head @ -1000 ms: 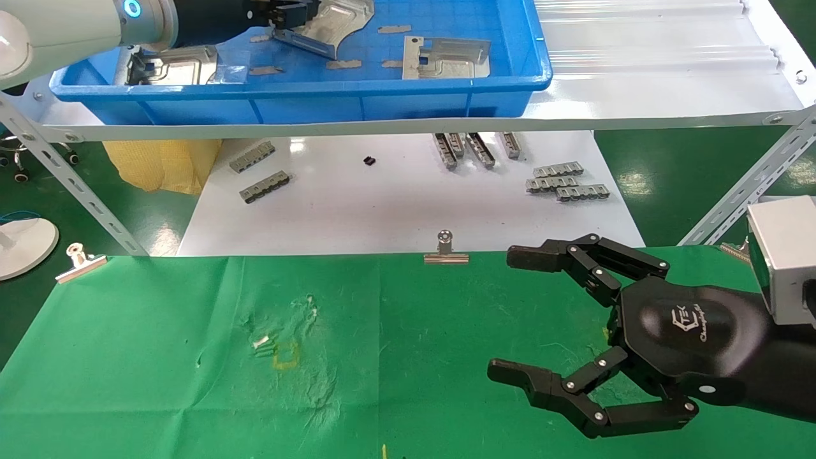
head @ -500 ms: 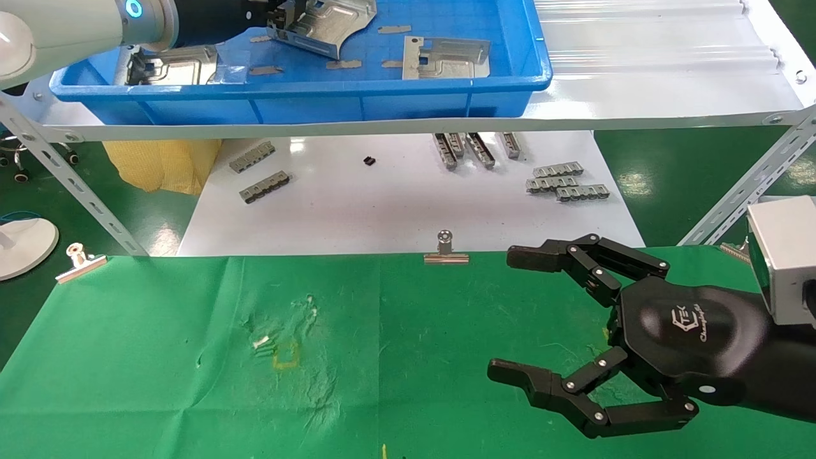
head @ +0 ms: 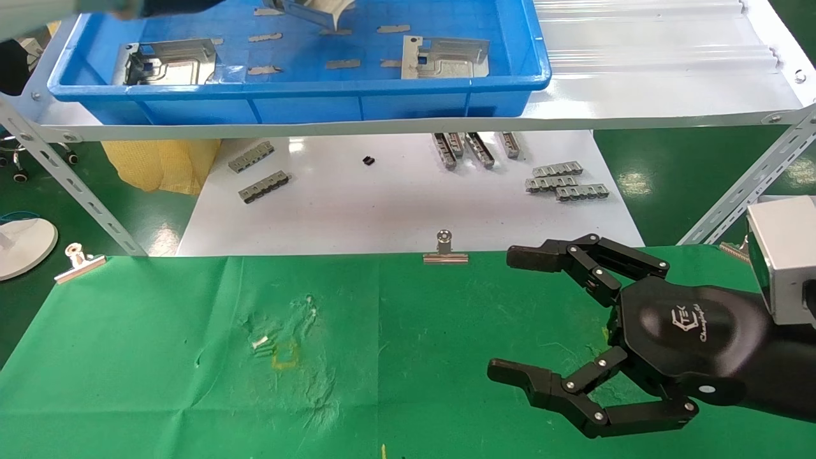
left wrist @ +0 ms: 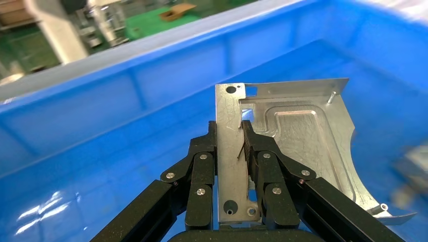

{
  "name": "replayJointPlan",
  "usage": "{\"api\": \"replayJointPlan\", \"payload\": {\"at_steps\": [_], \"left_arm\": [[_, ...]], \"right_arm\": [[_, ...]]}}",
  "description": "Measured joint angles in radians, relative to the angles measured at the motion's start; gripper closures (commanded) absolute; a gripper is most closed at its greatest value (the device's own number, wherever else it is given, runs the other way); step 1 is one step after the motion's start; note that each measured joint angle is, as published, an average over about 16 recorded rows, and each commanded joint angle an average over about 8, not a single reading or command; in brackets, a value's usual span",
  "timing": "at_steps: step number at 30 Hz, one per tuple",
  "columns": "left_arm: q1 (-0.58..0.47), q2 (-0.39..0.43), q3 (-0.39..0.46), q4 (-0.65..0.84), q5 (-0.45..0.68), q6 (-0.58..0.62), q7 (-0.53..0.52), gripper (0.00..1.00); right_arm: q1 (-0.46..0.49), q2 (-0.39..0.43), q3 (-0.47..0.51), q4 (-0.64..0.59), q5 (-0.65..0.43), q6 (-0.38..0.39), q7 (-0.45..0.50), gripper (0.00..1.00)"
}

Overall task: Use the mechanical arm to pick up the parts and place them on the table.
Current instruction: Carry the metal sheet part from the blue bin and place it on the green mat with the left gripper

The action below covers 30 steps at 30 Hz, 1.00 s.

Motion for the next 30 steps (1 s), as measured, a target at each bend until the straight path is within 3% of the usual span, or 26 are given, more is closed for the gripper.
{"api": "replayJointPlan", "payload": {"at_steps": [20, 30], "left_arm": [[0.040, -0.241, -0.069, -0.075, -0.137, 0.617, 0.350, 1.00], [0.173, -0.377, 0.004, -0.279, -0.221, 0.763, 0.495, 1.00]], "right_arm": [[0.000, 0.000, 0.000, 0.000, 0.000, 0.000, 0.000, 0.00], [0.000, 0.000, 0.000, 0.000, 0.000, 0.000, 0.000, 0.00]]}}
